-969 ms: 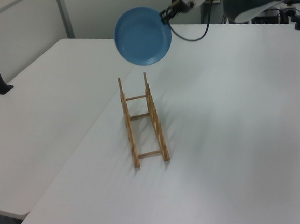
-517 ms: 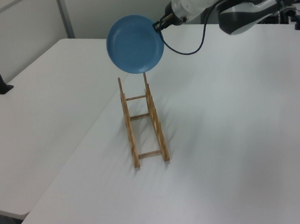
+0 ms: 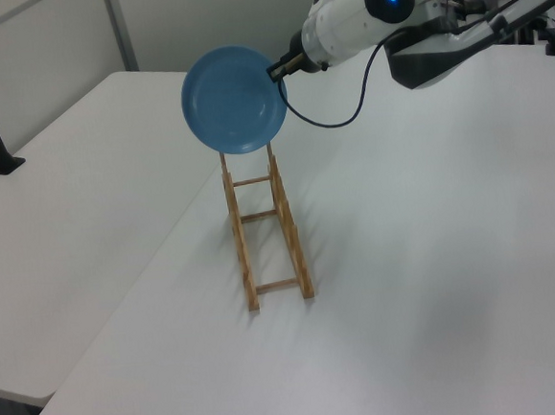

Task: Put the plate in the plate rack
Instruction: 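Carry the upright plate over the rack and lower it between pegs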

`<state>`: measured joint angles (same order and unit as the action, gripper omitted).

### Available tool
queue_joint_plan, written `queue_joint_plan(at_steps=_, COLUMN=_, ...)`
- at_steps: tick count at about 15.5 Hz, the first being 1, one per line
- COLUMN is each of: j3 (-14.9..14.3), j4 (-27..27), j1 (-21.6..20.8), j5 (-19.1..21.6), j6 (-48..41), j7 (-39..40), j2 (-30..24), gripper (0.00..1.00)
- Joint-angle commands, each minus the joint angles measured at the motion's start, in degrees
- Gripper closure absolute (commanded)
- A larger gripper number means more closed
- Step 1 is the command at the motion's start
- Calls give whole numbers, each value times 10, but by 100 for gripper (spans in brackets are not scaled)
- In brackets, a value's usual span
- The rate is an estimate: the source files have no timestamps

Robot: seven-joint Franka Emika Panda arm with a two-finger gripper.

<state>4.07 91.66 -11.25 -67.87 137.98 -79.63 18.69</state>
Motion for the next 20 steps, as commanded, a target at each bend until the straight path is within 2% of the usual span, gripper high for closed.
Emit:
queue_joint_plan(at_steps=1, j3=-6, j4=-15, j1=-10, j5=-17, j6=2, j7=-18, j2=8, gripper=100)
queue_joint_plan(at_steps=20, j3=-6, j4=9, j1=-18, j5=-66, j6=-4, j7=-18, j2=22, gripper=100)
